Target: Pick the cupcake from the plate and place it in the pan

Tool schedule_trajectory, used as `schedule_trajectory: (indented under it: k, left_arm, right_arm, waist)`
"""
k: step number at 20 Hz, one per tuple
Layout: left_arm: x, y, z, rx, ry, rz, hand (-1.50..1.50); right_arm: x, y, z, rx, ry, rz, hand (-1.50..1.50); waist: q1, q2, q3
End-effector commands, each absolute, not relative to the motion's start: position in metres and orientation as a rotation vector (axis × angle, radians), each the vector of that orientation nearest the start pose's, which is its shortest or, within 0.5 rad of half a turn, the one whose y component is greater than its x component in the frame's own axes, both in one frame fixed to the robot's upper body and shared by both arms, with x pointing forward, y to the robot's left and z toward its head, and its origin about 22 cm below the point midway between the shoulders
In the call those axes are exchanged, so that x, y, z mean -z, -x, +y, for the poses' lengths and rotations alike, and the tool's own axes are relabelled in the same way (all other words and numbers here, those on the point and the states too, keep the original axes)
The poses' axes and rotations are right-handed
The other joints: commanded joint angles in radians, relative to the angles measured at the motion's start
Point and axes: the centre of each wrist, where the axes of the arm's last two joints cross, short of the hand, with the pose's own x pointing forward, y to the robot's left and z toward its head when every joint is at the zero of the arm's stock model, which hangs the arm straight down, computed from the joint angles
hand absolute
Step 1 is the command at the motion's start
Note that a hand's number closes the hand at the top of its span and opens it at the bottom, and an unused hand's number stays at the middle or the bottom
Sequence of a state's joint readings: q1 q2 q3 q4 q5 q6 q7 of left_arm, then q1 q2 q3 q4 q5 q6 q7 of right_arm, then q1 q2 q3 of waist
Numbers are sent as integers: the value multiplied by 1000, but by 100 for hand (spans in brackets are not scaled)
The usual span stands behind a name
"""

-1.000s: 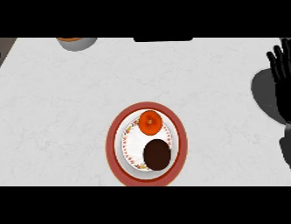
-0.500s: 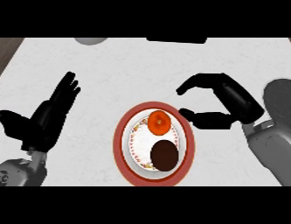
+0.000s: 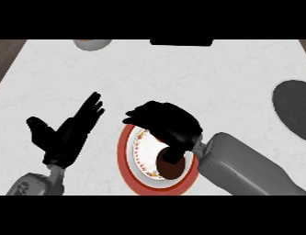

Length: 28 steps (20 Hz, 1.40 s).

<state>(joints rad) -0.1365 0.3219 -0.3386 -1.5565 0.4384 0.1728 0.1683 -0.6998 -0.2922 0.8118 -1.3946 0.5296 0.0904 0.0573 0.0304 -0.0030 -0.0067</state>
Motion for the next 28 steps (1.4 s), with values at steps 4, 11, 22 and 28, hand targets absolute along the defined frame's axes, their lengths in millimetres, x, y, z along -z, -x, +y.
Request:
schedule_trajectory:
  k: [4,11,22,28]
  left_arm:
    - [-9,-250,206,118,245,-1320,0]
    - [-15,-256,210,91,229,-1346,0]
    - [-6,-252,215,98,249,-1337,0]
    - [-21,-267,215,97,240,-1364,0]
  right_arm:
    - [-76,-284,-25,-2252,749,-1189,-150]
    - [-52,-235,45,-2473,916,-670,-150]
    - [-32,-202,37,-2424,944,-387,-150]
    - [-19,-187,36,-2401,1074,-405,-150]
  waist:
    - [0,-12,-4]
    - [-14,-7,2]
    - [-6,-1,5]
    - [-5,-1,6]
